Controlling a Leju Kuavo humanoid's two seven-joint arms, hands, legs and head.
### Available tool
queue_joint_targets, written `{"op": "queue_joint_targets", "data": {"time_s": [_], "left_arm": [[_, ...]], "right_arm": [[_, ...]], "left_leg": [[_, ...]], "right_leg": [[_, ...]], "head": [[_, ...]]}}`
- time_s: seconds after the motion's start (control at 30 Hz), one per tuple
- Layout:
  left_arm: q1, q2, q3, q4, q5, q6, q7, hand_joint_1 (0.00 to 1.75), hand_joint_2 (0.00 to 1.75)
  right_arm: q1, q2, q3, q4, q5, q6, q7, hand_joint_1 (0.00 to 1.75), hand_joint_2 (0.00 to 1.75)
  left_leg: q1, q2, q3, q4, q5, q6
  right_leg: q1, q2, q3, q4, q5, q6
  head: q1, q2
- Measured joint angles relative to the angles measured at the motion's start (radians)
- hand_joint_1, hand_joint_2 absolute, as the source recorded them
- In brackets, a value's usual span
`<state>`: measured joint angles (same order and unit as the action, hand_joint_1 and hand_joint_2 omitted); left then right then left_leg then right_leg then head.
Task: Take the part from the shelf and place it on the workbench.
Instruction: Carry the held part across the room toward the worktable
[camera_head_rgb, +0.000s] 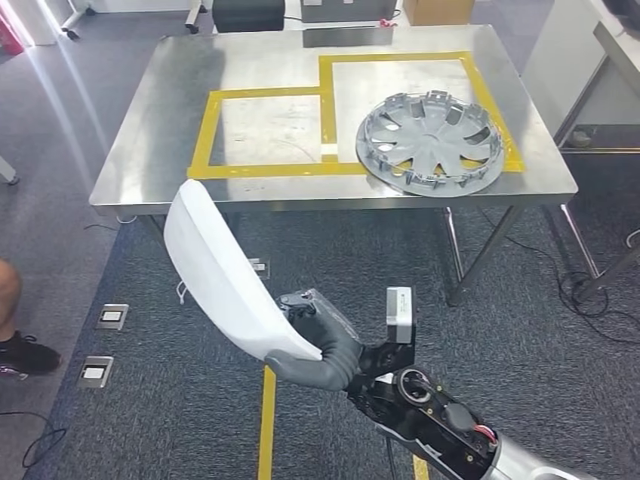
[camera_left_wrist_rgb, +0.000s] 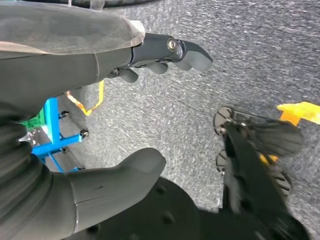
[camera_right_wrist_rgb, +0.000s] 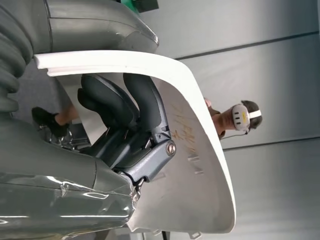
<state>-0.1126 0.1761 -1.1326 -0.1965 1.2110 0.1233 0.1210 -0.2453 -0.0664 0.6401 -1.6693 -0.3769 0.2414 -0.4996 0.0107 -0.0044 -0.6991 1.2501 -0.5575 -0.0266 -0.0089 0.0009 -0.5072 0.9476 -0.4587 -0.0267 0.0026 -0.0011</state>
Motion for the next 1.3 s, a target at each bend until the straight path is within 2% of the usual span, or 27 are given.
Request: {"op": "queue_joint_targets", "data": {"time_s": [0.03, 0.07, 0.1, 0.17, 0.2, 0.3, 0.33, 0.37, 0.43, 0.47, 0.5, 0.53, 0.57, 0.63, 0.67, 0.7, 0.8, 0.87, 0.9, 0.97, 1.0, 1.03, 1.07, 1.13, 1.17, 1.2, 1.3], "left_arm": [[0.002, 0.000, 0.000, 0.000, 0.000, -0.001, 0.000, 0.00, 1.75], [0.002, 0.000, 0.000, 0.000, -0.001, -0.001, 0.000, 0.00, 1.75], [0.002, 0.001, 0.000, 0.000, -0.001, -0.001, 0.000, 0.00, 1.75], [0.000, 0.002, 0.000, 0.000, -0.002, -0.001, 0.000, 0.00, 1.75], [-0.001, 0.002, 0.000, 0.000, -0.003, -0.001, 0.000, 0.00, 1.75], [0.000, 0.001, 0.000, 0.000, -0.007, -0.001, 0.000, 0.00, 1.75], [0.001, 0.001, 0.000, 0.000, -0.009, -0.001, 0.000, 0.00, 1.75], [0.001, 0.001, 0.000, 0.000, -0.011, -0.001, 0.000, 0.00, 1.75], [0.001, 0.001, 0.000, 0.000, -0.013, -0.001, 0.000, 0.00, 1.75], [0.001, 0.002, 0.000, 0.000, -0.014, -0.001, 0.000, 0.00, 1.75], [0.002, 0.002, 0.000, 0.000, -0.014, -0.001, 0.000, 0.00, 1.75], [0.003, 0.002, 0.000, 0.000, -0.014, -0.001, 0.000, 0.00, 1.75], [0.003, 0.002, 0.000, 0.000, -0.015, -0.001, -0.001, 0.00, 1.75], [0.004, 0.001, 0.000, 0.000, -0.016, -0.002, -0.002, 0.00, 1.75], [0.003, 0.000, 0.000, 0.000, -0.017, -0.002, -0.003, 0.00, 1.75], [0.002, 0.000, 0.000, 0.000, -0.018, -0.003, -0.003, 0.00, 1.75], [0.000, 0.000, 0.000, 0.000, -0.019, -0.004, -0.003, 0.00, 1.75], [-0.001, 0.001, 0.000, 0.000, -0.020, -0.004, -0.003, 0.00, 1.75], [-0.002, 0.000, 0.000, 0.000, -0.021, -0.004, -0.003, 0.00, 1.75], [-0.003, 0.001, 0.000, 0.000, -0.021, -0.004, -0.003, 0.00, 1.75], [-0.002, 0.001, 0.000, 0.000, -0.020, -0.004, -0.002, 0.00, 1.75], [0.000, 0.001, 0.000, 0.000, -0.020, -0.004, -0.001, 0.00, 1.75], [0.002, 0.001, 0.000, 0.000, -0.019, -0.003, 0.000, 0.00, 1.75], [0.002, 0.002, 0.000, 0.000, -0.018, -0.003, 0.000, 0.00, 1.75], [0.001, 0.003, 0.000, 0.000, -0.017, -0.002, 0.000, 0.00, 1.75], [0.000, 0.003, 0.000, 0.000, -0.016, -0.002, 0.001, 0.00, 1.75], [-0.001, 0.002, 0.000, 0.000, -0.014, -0.001, 0.003, 0.00, 1.75]], "right_arm": [[0.001, 0.000, 0.000, 0.000, 0.000, 0.000, 0.000, 1.75, 1.75], [0.002, 0.000, 0.000, 0.001, 0.000, 0.000, 0.000, 1.75, 1.75], [0.002, 0.000, 0.000, 0.001, 0.000, 0.000, 0.000, 1.75, 1.75], [0.001, 0.000, -0.001, 0.000, 0.000, -0.001, 0.000, 1.75, 1.75], [0.001, 0.000, -0.001, 0.000, 0.000, -0.001, 0.000, 1.75, 1.75], [0.001, 0.000, -0.002, -0.001, 0.000, -0.002, -0.001, 1.75, 1.75], [0.001, 0.000, -0.003, -0.001, 0.000, -0.002, -0.002, 1.75, 1.75], [0.001, 0.000, -0.004, -0.002, 0.000, -0.003, -0.002, 1.75, 1.75], [0.004, 0.000, -0.008, -0.002, 0.000, -0.004, -0.003, 1.75, 1.75], [0.007, 0.000, -0.009, -0.002, 0.000, -0.005, -0.003, 1.75, 1.75], [0.011, 0.000, -0.010, -0.002, 0.001, -0.007, -0.002, 1.75, 1.75], [0.013, 0.000, -0.011, -0.002, 0.001, -0.009, -0.002, 1.75, 1.75], [0.015, 0.000, -0.011, -0.002, 0.002, -0.011, -0.002, 1.75, 1.75], [0.015, 0.000, -0.013, -0.002, 0.004, -0.013, -0.002, 1.75, 1.75], [0.015, 0.000, -0.014, -0.002, 0.004, -0.014, -0.002, 1.75, 1.75], [0.016, 0.000, -0.015, -0.003, 0.004, -0.014, -0.002, 1.75, 1.75], [0.020, 0.000, -0.018, -0.006, 0.004, -0.018, -0.002, 1.75, 1.75], [0.019, 0.000, -0.020, -0.009, 0.004, -0.020, -0.003, 1.75, 1.75], [0.019, 0.000, -0.020, -0.010, 0.005, -0.021, -0.003, 1.75, 1.75], [0.020, 0.000, -0.020, -0.010, 0.005, -0.021, -0.002, 1.75, 1.75], [0.021, 0.000, -0.020, -0.010, 0.005, -0.021, -0.002, 1.75, 1.75], [0.022, 0.000, -0.020, -0.010, 0.006, -0.021, -0.002, 1.75, 1.75], [0.023, 0.000, -0.020, -0.010, 0.006, -0.021, -0.002, 1.75, 1.75], [0.023, 0.000, -0.020, -0.010, 0.007, -0.021, -0.002, 1.75, 1.75], [0.022, 0.000, -0.020, -0.010, 0.007, -0.021, -0.002, 1.75, 1.75], [0.022, 0.000, -0.020, -0.010, 0.008, -0.020, -0.002, 1.75, 1.75], [0.020, 0.000, -0.020, -0.011, 0.007, -0.019, -0.001, 1.75, 1.75]], "left_leg": [[0.001, 0.000, -0.005, -0.014, 0.027, 0.000], [0.002, 0.000, 0.012, -0.069, 0.071, 0.000], [0.004, 0.001, 0.041, -0.146, 0.116, 0.002], [0.001, 0.002, 0.093, -0.266, 0.160, 0.008], [0.000, 0.001, 0.104, -0.289, 0.160, 0.012], [-0.001, 0.001, 0.114, -0.298, 0.147, 0.030], [0.000, 0.001, 0.120, -0.300, 0.144, 0.036], [0.001, 0.002, 0.128, -0.303, 0.141, 0.043], [0.000, 0.003, 0.140, -0.305, 0.132, 0.052], [-0.001, 0.003, 0.146, -0.305, 0.127, 0.054], [-0.001, 0.002, 0.153, -0.305, 0.121, 0.055], [-0.002, 0.001, 0.162, -0.305, 0.114, 0.054], [-0.003, 0.000, 0.173, -0.305, 0.107, 0.053], [-0.004, -0.001, 0.194, -0.305, 0.092, 0.048], [-0.005, -0.002, 0.198, -0.304, 0.086, 0.044], [-0.006, -0.003, 0.198, -0.304, 0.083, 0.040], [-0.006, -0.002, 0.198, -0.305, 0.077, 0.024], [-0.006, -0.001, 0.181, -0.259, 0.052, 0.012], [-0.004, 0.000, 0.150, -0.202, 0.029, 0.007], [0.000, 0.000, 0.057, -0.058, -0.014, -0.002], [0.002, 0.000, 0.020, -0.012, -0.016, -0.006], [0.004, 0.000, 0.001, -0.006, 0.003, -0.008], [0.006, 0.000, 0.006, -0.043, 0.043, -0.008], [0.007, 0.001, 0.057, -0.185, 0.134, -0.005], [0.006, 0.001, 0.082, -0.246, 0.157, -0.001], [0.004, 0.001, 0.099, -0.281, 0.163, 0.004], [0.001, -0.001, 0.112, -0.298, 0.146, 0.025]], "right_leg": [[0.000, 0.001, 0.005, 0.000, -0.005, 0.001], [-0.001, 0.002, 0.013, 0.000, -0.010, 0.002], [-0.001, 0.003, 0.020, 0.000, -0.016, 0.005], [0.004, 0.004, 0.028, 0.001, -0.029, 0.014], [0.005, 0.005, 0.029, 0.000, -0.033, 0.019], [0.004, 0.005, 0.034, 0.001, -0.046, 0.033], [0.003, 0.004, 0.028, 0.021, -0.059, 0.039], [0.002, 0.004, 0.009, 0.065, -0.080, 0.043], [0.001, 0.003, -0.067, 0.211, -0.139, 0.049], [0.000, 0.003, -0.108, 0.280, -0.158, 0.050], [0.000, 0.003, -0.137, 0.319, -0.158, 0.050], [0.000, 0.003, -0.147, 0.317, -0.136, 0.049], [0.000, 0.003, -0.137, 0.272, -0.093, 0.046], [0.003, 0.004, -0.088, 0.131, -0.001, 0.035], [0.006, 0.004, -0.063, 0.073, 0.022, 0.030], [0.008, 0.004, -0.049, 0.041, 0.027, 0.027], [0.007, 0.008, -0.033, 0.014, 0.017, 0.020], [0.000, 0.008, -0.016, -0.001, 0.016, 0.013], [-0.001, 0.007, -0.009, -0.006, 0.014, 0.009], [-0.001, 0.004, -0.002, -0.008, 0.007, 0.004], [-0.001, 0.004, 0.001, -0.008, 0.003, 0.003], [-0.002, 0.005, 0.006, -0.008, -0.002, 0.003], [-0.002, 0.006, 0.014, -0.008, -0.008, 0.005], [-0.001, 0.008, 0.029, -0.008, -0.024, 0.011], [0.001, 0.008, 0.032, -0.007, -0.032, 0.016], [0.003, 0.008, 0.034, -0.008, -0.039, 0.021], [0.004, 0.008, 0.041, -0.011, -0.053, 0.037]], "head": [[-0.003, 0.000], [-0.007, 0.000], [-0.010, 0.000], [-0.016, 0.000], [-0.016, 0.000], [-0.010, 0.000], [-0.007, 0.000], [-0.003, 0.000], [0.008, 0.000], [0.013, 0.000], [0.017, 0.000], [0.020, 0.000], [0.024, 0.000], [0.031, 0.000], [0.032, 0.000], [0.033, 0.000], [0.035, 0.000], [0.027, 0.000], [0.020, 0.000], [0.007, 0.000], [0.003, 0.000], [-0.001, 0.000], [-0.004, 0.000], [-0.011, 0.000], [-0.014, 0.000], [-0.015, 0.000], [-0.011, 0.000]]}}
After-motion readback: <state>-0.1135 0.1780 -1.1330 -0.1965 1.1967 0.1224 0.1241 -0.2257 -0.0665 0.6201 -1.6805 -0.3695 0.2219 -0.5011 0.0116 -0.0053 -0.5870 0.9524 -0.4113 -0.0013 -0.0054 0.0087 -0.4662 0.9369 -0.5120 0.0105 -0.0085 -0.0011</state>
